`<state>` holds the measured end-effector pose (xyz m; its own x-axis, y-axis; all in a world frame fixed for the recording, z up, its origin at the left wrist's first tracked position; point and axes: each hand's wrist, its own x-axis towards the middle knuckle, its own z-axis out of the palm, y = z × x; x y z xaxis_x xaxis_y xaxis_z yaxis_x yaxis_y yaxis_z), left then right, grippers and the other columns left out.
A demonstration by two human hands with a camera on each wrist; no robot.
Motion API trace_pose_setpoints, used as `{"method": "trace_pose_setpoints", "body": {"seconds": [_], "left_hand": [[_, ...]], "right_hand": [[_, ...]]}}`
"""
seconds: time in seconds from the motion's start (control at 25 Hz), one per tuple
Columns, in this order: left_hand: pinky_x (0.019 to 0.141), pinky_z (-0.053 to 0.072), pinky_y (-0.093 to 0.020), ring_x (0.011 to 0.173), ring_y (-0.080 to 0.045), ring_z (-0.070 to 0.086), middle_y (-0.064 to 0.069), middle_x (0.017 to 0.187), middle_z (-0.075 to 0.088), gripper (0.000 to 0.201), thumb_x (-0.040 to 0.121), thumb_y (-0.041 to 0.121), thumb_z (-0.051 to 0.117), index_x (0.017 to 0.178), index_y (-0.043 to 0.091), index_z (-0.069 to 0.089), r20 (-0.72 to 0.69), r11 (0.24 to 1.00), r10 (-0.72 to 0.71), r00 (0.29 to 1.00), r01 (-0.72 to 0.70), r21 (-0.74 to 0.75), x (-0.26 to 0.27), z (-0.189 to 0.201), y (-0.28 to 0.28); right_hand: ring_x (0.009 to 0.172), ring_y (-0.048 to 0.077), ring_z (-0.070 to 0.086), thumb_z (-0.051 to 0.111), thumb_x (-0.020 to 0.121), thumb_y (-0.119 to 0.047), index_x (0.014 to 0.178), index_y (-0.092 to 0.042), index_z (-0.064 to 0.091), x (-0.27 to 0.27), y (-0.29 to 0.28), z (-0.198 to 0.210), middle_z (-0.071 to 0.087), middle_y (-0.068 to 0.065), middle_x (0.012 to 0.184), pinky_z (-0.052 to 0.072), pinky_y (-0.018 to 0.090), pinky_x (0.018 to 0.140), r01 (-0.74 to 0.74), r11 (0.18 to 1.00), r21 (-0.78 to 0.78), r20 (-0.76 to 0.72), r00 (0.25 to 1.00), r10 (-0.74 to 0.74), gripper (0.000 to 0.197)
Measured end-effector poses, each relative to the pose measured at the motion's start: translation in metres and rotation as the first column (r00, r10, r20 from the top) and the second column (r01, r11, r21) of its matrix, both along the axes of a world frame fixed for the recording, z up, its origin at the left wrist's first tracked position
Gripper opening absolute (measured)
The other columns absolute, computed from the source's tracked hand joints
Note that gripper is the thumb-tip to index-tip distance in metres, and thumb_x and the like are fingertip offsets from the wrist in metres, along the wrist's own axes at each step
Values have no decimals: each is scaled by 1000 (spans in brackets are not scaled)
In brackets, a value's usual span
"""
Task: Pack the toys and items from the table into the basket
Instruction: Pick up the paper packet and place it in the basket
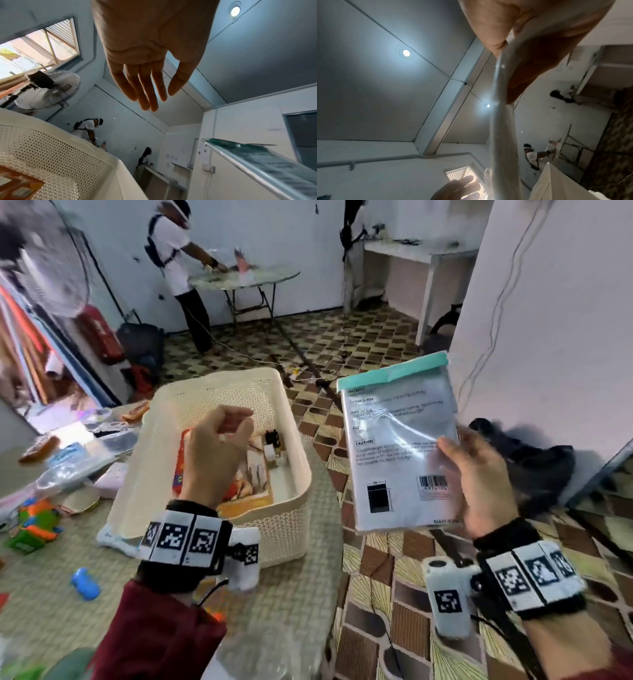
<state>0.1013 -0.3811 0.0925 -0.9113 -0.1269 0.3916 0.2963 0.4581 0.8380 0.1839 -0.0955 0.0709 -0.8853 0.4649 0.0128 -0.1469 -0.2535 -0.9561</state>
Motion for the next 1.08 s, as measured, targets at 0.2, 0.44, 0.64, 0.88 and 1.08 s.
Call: {"method": "trace_pose_setpoints", "body": {"seconds": [0.2,0.44,0.64,0.88,1.08], "left_hand": [[71,43,-13,81,2,57,9,88,65,10,89,16,62,96,20,68,-27,983,184,983,-183,24,-34,16,9],[64,40,-5,86,-12,61,0,91,67,9,87,15,64,94,20,68,10,926,376,926,-376,38,-72,19,-14],[74,43,-16,89,-14,60,-3,97,67,17,87,11,64,103,8,69,15,828,561,828,-561,-20,-109,4,-47],[89,47,-35,102,-28,63,-12,109,67,26,86,9,65,111,2,65,85,685,729,679,-726,-71,-139,-29,-81],[91,46,-37,109,-31,59,-15,121,62,38,86,19,68,121,6,60,122,530,845,520,-790,-308,-135,-60,-105]], "right_hand": [[90,24,68,56,91,-12,95,-25,62,-86,15,26,71,5,100,54,40,79,-227,969,95,-5,973,229,14],[80,15,70,49,95,-7,105,-13,58,-186,-21,46,73,1,92,57,27,64,-553,833,-21,-25,833,552,15],[79,17,67,49,94,-8,106,-11,54,-268,-63,45,67,6,98,57,30,67,-700,711,-64,39,710,703,13],[86,21,65,49,94,-10,120,-9,50,-347,-99,46,64,11,109,57,31,69,-806,591,38,122,591,797,26],[87,24,67,51,94,-14,114,-12,49,-398,-127,52,63,10,104,58,38,73,-830,446,335,125,508,852,21]]}}
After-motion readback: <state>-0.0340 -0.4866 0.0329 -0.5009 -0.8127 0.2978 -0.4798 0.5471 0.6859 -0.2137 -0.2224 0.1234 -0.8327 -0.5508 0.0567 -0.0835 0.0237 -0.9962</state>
